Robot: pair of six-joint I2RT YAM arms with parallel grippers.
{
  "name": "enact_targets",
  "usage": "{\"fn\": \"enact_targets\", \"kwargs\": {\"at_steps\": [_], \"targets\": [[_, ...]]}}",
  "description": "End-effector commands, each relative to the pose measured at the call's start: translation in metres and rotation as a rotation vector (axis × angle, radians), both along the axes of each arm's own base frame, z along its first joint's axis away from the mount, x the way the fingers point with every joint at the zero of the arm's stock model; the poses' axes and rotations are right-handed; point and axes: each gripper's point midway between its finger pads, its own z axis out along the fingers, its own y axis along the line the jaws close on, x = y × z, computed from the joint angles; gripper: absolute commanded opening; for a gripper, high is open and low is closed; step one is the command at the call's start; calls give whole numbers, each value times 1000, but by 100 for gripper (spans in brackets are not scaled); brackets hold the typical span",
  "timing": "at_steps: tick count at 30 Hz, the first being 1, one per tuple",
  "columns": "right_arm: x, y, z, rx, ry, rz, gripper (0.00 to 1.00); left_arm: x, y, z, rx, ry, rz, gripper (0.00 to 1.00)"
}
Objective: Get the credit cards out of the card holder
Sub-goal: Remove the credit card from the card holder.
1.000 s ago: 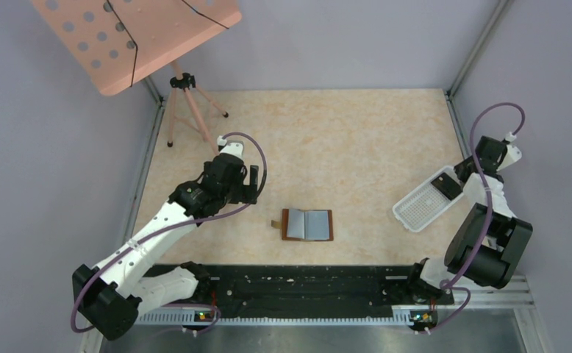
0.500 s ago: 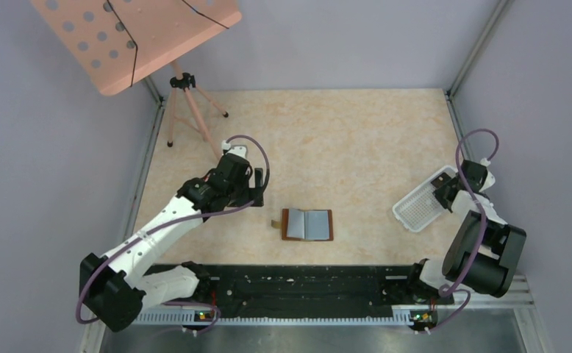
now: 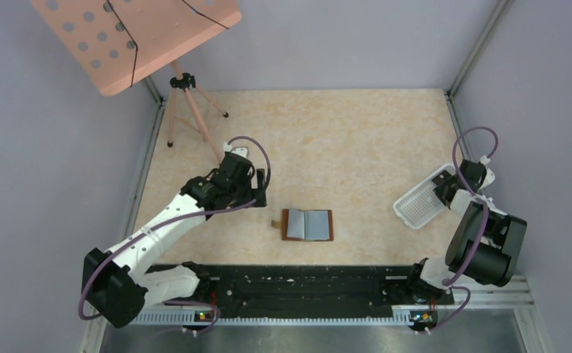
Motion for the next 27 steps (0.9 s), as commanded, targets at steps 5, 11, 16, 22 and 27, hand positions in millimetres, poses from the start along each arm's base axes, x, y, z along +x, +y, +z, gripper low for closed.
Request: {"fn": "enact_targets", "kwargs": {"at_steps": [5, 11, 16, 22, 27], "targets": [[15, -12, 11, -65, -40, 3, 2, 8, -4, 0, 0, -5, 7, 96], [19, -16, 11, -78, -42, -3, 2, 9, -3, -3, 9, -2, 4, 96], [21, -20, 12, -95, -42, -9, 2, 9, -3, -4, 10, -1, 4, 96], [21, -24, 12, -113, -34, -14, 2, 9, -4, -4, 7, 0, 1, 96], [23, -21, 13, -103, -33, 3, 2, 6, -3, -4, 2, -1, 1, 96]]}}
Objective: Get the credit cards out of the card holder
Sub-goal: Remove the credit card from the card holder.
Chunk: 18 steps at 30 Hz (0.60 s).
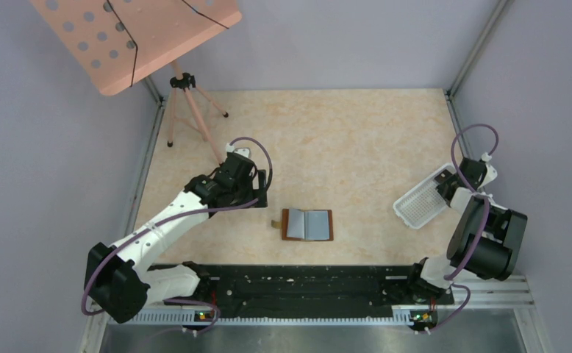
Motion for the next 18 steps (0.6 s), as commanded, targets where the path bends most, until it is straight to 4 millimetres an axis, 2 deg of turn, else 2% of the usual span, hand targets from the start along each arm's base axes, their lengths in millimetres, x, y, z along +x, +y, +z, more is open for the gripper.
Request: {"fn": "enact_targets", "kwargs": {"at_steps": [1, 5, 9, 13, 18], "targets": [[14, -4, 14, -27, -23, 25, 2, 5, -2, 8, -22, -36, 2, 96], [15, 3, 28, -19, -31, 65, 2, 2, -2, 10, -38, -43, 2, 96], [15, 23, 53, 28, -64, 148, 4, -2, -10, 11, -78, -36, -31, 93], [22, 61, 83, 89, -129, 274, 7, -13, -35, 12, -183, 22, -137, 91], [21, 129, 110, 134, -213, 464, 12, -20, -58, -1, -285, 79, -182, 86]]}}
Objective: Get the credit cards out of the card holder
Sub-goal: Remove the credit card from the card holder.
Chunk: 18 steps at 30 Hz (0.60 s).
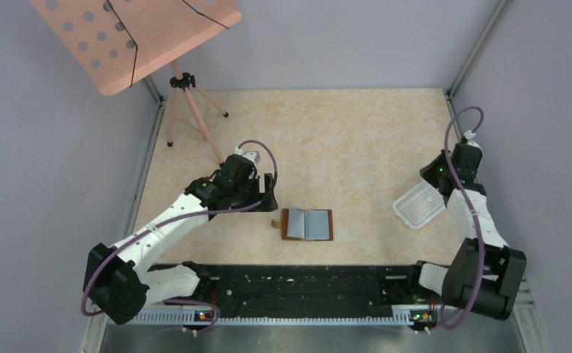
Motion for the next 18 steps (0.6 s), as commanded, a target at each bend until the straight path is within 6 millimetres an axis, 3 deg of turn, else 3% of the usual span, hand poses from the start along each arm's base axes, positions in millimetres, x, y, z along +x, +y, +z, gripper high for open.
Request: {"fn": "enact_targets", "kwargs": {"at_steps": [1, 2, 6, 11, 16, 18], "targets": [[1, 76, 35, 59, -85, 235, 14, -5, -30, -7, -145, 35, -70, 85], [-2, 87, 37, 69, -87, 259, 16, -6, -35, -10, -166, 47, -80, 85], [-20, 163, 38, 147, -96, 434, 22, -11, -53, -23, -225, 122, -137, 82], [-51, 235, 25, 281, -76, 571, 32, -15, -82, -16, -327, 140, -221, 72], [-79, 284, 7, 346, -52, 686, 37, -17, -103, -9, -365, 129, -248, 65], [-86, 293, -4, 352, -32, 718, 39, -17, -108, -13, -370, 139, -246, 61]]}}
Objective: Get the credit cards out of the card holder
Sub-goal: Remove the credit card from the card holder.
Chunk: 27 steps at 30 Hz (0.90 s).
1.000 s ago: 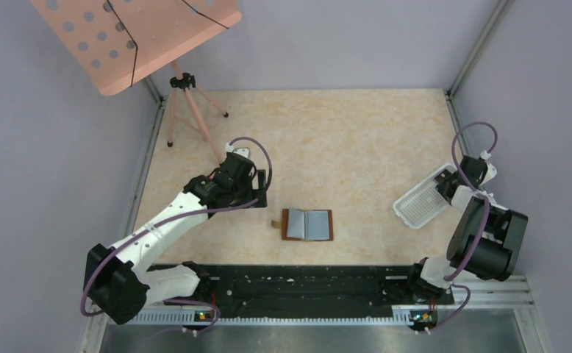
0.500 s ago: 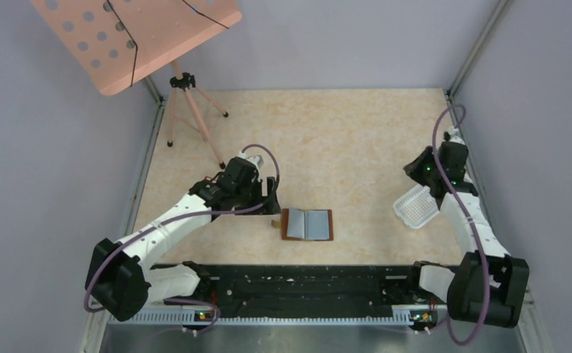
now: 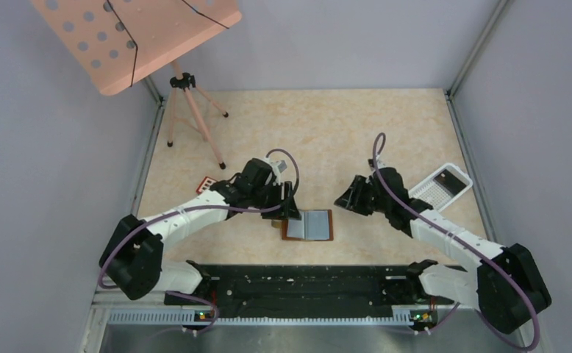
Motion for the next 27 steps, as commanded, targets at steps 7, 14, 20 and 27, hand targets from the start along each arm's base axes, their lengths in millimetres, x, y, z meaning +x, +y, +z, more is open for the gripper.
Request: {"fn": "enact_targets", "kwargs": {"at_steps": [7, 14, 20, 27], "targets": [[-18, 44, -14, 120, 14, 92, 42, 8, -26, -23, -56, 33, 2, 46], [-24, 54, -26, 132, 45, 112, 42, 4, -16, -57, 32, 82, 17, 33], [-29, 61, -44, 95, 90, 129, 42, -1, -8, -70, 64, 96, 29, 33], [-36, 72, -57, 68, 123, 155, 42, -6, -3, -77, 78, 107, 33, 33]]}}
